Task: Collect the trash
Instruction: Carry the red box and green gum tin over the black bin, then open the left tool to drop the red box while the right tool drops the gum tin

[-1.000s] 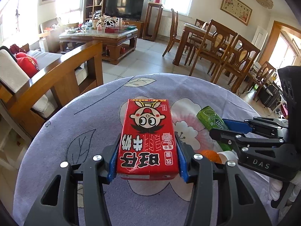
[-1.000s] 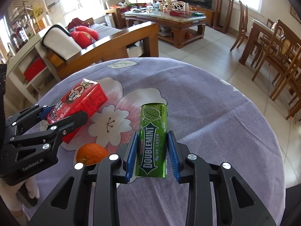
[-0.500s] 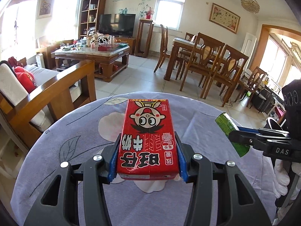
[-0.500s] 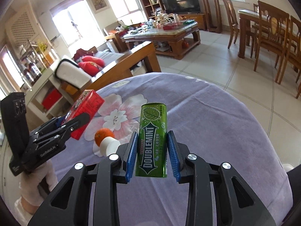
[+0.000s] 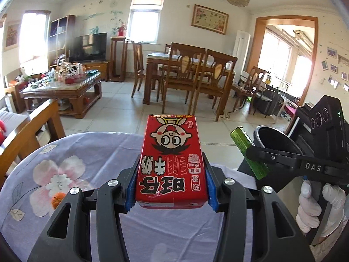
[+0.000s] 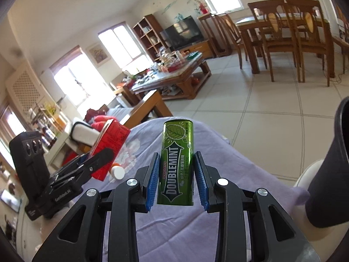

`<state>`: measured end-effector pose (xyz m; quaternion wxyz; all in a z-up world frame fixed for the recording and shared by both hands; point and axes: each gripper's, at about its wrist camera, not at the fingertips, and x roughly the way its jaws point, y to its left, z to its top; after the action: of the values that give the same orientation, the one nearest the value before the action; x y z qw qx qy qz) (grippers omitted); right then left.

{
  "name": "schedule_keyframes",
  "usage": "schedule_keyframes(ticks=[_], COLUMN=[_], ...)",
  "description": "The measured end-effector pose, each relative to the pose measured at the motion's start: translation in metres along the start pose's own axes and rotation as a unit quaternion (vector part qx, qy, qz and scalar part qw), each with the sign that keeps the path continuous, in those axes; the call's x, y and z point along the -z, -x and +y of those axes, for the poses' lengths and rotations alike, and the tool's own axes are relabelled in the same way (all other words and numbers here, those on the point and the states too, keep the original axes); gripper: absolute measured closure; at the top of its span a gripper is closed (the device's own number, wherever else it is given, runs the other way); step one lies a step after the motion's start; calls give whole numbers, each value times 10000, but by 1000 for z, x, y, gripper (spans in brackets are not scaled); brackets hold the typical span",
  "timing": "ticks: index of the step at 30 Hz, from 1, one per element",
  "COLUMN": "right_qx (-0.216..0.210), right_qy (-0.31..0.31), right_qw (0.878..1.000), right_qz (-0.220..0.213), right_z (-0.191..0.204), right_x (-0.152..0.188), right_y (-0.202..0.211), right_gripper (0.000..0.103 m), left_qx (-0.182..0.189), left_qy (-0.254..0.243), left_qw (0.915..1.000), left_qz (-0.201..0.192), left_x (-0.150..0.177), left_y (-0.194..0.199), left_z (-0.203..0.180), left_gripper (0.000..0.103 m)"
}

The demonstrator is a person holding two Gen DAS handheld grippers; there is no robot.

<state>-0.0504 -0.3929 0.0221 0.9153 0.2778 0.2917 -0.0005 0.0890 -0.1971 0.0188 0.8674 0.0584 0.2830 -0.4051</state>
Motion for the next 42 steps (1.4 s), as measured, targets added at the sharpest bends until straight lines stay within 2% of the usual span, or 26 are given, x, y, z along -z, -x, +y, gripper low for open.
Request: schedule_keyframes(ticks=[6, 12, 17, 21, 26, 34, 37, 39, 42], right_qx=[362, 774, 1190, 1275, 1326, 1355, 1271, 1292, 1269], right_qy=[-774, -1597, -2070, -2379, -2659, -3222, -3264, -3248, -3240], right_qw=[9944, 9768, 9608, 9513, 9424, 9251, 9240, 9231, 9235], right_qz=[-615, -1198, -1412, -1485, -1535, -1485, -1537, -1603, -1614], right_z=[-88, -184, -248, -284, -303, -322, -323, -321, -319], right_x=[-3, -2, 8, 17, 28, 44, 44, 45, 46], right_y=[74, 142, 179, 194, 194, 188, 188, 189, 189], right_gripper=[71, 71, 71, 71, 71, 69, 64, 61, 59], left_qx=[560, 1128, 1507, 1668, 1734, 1680, 1634, 1587, 1553], left_qy=[-428, -751, -1003, -1142, -1255, -1319, -1322, -1325, -1313], left_qw=[9975, 9902, 9818, 9765, 9722, 9687, 9686, 9693, 9702], left_qz=[101, 338, 578, 751, 951, 1265, 1329, 1329, 1315], left_x=[-7, -3, 7, 8, 10, 23, 27, 26, 25], left_y=[-37, -78, -107, -133, -164, -191, -194, -194, -191], left_z=[-76, -151, -209, -240, -269, -281, -282, -279, -277], left_gripper=[54, 54, 54, 54, 54, 51, 50, 44, 43])
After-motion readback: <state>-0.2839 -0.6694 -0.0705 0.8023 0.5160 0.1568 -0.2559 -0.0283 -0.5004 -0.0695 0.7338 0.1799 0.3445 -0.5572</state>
